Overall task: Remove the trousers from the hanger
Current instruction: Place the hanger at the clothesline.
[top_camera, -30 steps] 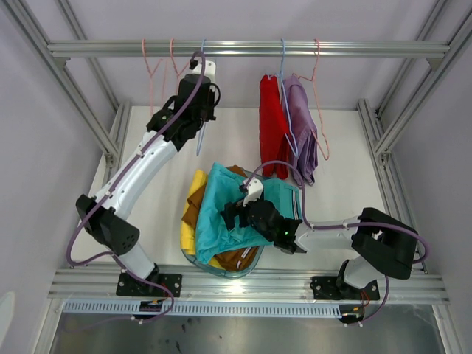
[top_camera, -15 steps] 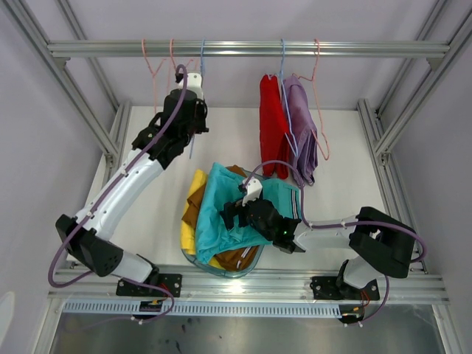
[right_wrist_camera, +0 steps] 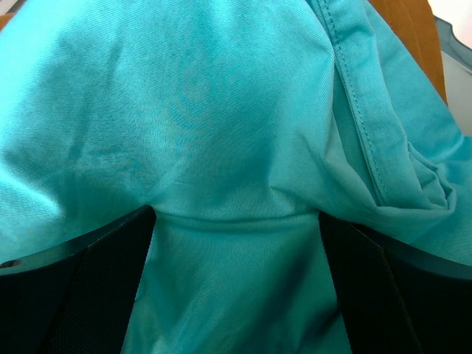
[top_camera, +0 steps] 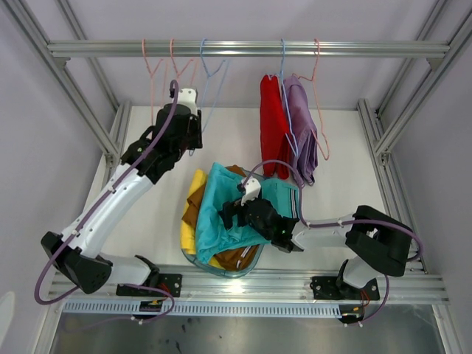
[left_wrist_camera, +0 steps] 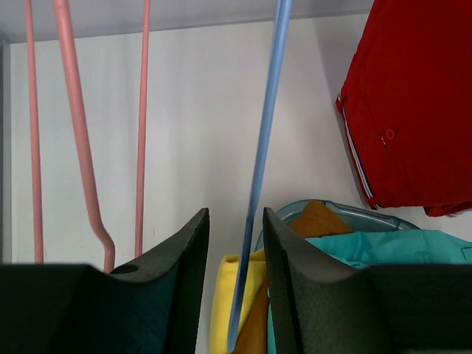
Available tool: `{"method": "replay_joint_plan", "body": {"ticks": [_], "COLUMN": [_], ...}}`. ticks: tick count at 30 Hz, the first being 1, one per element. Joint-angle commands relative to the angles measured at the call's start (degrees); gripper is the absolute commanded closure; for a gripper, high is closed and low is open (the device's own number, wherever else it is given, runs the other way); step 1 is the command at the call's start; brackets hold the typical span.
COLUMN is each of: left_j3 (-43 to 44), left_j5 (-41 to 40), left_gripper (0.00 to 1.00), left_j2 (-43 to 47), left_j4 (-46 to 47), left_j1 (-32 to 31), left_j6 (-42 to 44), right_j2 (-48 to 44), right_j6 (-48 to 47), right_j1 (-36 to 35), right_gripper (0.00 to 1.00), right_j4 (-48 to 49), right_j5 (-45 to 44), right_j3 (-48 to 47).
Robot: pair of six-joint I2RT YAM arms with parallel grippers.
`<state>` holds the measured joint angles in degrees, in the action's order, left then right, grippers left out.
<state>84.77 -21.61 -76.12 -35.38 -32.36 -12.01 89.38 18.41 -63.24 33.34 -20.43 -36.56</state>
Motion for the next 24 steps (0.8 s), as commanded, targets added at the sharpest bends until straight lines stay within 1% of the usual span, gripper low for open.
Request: {"method": "replay_joint_plan", "body": {"ticks": [1, 8, 15, 21, 24], "left_j3": [-1.80, -2.95, -1.37, -0.31, 1.35], "left_j5": [0.95, 0.69, 4.29, 4.20, 2.36], "left_gripper": [0.60, 0.59, 0.58, 0.56, 0.54], "left_j2": [3.16, 7.37, 10.20, 11.34, 10.99], "left_j4": [-0.92, -3.03, -4.00, -3.65, -4.17], "left_j1": [-0.34, -0.69, -1.30, -2.97, -3.85], "left_j6": [-1.17, -1.44, -2.76, -1.97, -0.65], "right_j2": [4.65, 4.31, 2.03, 1.67, 1.85], "right_j6": [2.85, 3.64, 4.52, 4.00, 4.08], "right_j1": [0.67, 0.58, 0.49, 0.49, 0.49], "right_gripper": [0.01, 0.00, 0.00, 0.00, 0.01], "right_j4": [-5.74, -5.57, -6.71, -7.06, -7.67], "right_j5": [1.61, 3.37, 3.64, 3.03, 2.41], "right_j3": [0.35, 0.78, 1.05, 1.40, 1.22]}}
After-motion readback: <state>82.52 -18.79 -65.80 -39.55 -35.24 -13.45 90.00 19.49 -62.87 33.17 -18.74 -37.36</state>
